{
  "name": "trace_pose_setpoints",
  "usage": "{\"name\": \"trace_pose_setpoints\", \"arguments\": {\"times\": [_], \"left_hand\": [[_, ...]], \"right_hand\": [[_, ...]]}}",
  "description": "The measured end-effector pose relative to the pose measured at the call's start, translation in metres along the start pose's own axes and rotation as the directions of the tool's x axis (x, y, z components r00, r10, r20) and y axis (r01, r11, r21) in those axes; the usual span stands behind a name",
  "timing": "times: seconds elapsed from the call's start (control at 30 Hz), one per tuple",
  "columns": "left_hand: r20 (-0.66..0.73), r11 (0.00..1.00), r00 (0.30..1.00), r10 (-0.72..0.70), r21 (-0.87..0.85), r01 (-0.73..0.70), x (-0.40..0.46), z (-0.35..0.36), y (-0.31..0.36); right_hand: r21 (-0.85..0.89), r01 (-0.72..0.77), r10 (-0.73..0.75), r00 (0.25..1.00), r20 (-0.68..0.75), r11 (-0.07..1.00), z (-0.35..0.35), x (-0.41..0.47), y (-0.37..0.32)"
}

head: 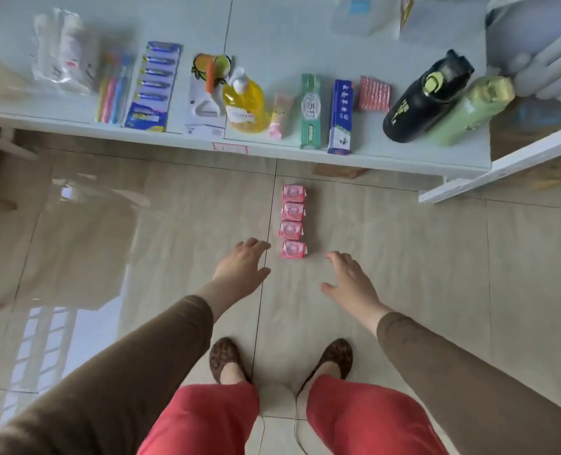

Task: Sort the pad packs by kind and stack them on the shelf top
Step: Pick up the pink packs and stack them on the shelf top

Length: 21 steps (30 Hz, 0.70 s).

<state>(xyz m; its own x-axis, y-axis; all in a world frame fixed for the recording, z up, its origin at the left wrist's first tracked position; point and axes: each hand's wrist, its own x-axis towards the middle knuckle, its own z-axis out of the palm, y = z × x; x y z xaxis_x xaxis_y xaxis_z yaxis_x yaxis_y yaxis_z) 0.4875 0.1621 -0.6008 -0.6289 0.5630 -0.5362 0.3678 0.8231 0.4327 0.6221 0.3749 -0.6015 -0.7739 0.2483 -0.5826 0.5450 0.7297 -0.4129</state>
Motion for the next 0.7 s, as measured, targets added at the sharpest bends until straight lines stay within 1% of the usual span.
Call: {"name": "trace_pose_setpoints", "arguments": {"times": [0.17,0.27,0.37,0.47,0.53,0.63,0.7], "left_hand": [[-0.008,0.998,1.000,0.020,0.063,-0.019,0.100,0.077,-0.036],[-0.032,0.996,0.999,0.024,0.081,-0.022,0.153,0.111,-0.048],[-0.053,0.993,0.998,0.041,0.111,-0.035,0.196,0.139,-0.053],[-0.076,0.986,0.996,0.047,0.163,-0.034,0.226,0.162,-0.055],[-0.090,0.982,0.995,0.035,0.190,-0.017,0.239,0.172,-0.057],[-0.116,0.971,0.993,0.036,0.239,-0.008,0.249,0.183,-0.060],[-0.127,0.977,0.992,0.005,0.210,0.022,0.252,0.190,-0.060]], "right_hand": [[-0.056,0.013,-0.011,0.999,0.034,0.998,0.073,0.086,0.037],[-0.056,0.033,-0.033,0.999,0.001,0.998,0.110,0.130,0.049],[-0.110,0.010,-0.013,1.000,-0.028,0.994,0.141,0.166,0.056],[-0.159,-0.069,0.060,0.996,-0.060,0.985,0.166,0.190,0.061],[-0.191,-0.094,0.078,0.993,-0.093,0.977,0.180,0.201,0.064],[-0.249,-0.079,0.043,0.988,-0.149,0.965,0.197,0.210,0.069],[-0.269,-0.058,0.009,0.984,-0.178,0.961,0.205,0.211,0.075]]}}
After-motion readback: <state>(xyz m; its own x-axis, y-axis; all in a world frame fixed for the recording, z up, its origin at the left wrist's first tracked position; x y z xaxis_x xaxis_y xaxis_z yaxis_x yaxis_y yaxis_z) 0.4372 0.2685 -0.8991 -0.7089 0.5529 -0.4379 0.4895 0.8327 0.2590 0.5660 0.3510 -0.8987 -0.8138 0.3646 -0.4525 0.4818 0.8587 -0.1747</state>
